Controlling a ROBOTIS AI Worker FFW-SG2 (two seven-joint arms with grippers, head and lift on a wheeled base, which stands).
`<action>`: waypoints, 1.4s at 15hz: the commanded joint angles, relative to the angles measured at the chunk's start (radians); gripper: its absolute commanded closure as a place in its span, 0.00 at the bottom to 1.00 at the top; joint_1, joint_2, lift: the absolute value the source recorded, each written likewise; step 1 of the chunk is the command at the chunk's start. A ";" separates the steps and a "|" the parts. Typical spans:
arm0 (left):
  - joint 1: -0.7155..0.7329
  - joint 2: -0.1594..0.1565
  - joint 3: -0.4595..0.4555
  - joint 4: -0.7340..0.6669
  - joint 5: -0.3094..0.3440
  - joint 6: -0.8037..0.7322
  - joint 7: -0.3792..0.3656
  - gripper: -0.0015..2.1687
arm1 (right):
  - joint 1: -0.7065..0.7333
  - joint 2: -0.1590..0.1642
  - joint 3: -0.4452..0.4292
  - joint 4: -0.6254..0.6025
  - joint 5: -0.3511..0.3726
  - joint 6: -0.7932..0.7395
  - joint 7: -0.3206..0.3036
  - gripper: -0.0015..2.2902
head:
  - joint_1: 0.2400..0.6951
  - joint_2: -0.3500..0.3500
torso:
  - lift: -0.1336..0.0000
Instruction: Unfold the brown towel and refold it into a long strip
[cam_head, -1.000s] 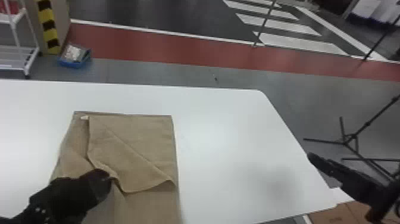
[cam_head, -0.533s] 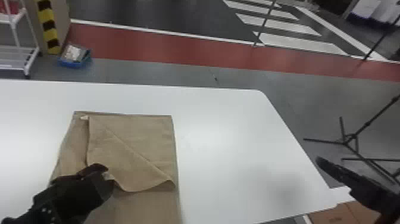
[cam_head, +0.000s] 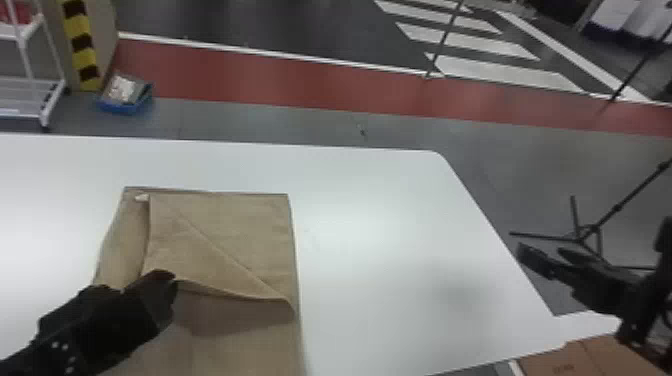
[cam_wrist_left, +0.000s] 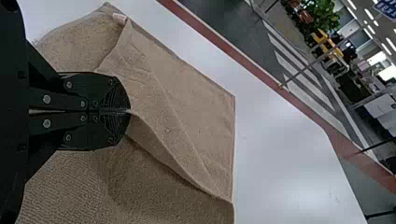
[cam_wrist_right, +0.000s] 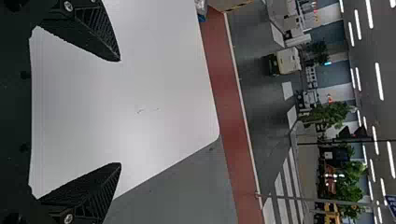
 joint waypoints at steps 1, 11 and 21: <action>-0.004 0.022 0.021 -0.019 0.037 0.003 -0.002 0.88 | -0.055 -0.079 0.138 0.002 0.208 -0.023 0.028 0.03 | 1.00 0.00 | 0.08; -0.027 0.048 0.046 0.004 0.115 0.006 -0.002 0.88 | -0.581 0.036 0.691 0.476 0.429 0.091 0.064 0.05 | 1.00 0.09 | 0.08; -0.146 0.095 -0.040 0.107 0.182 0.003 -0.004 0.88 | -0.766 0.183 0.687 0.916 0.489 -0.019 0.068 0.06 | 1.00 0.32 | 0.08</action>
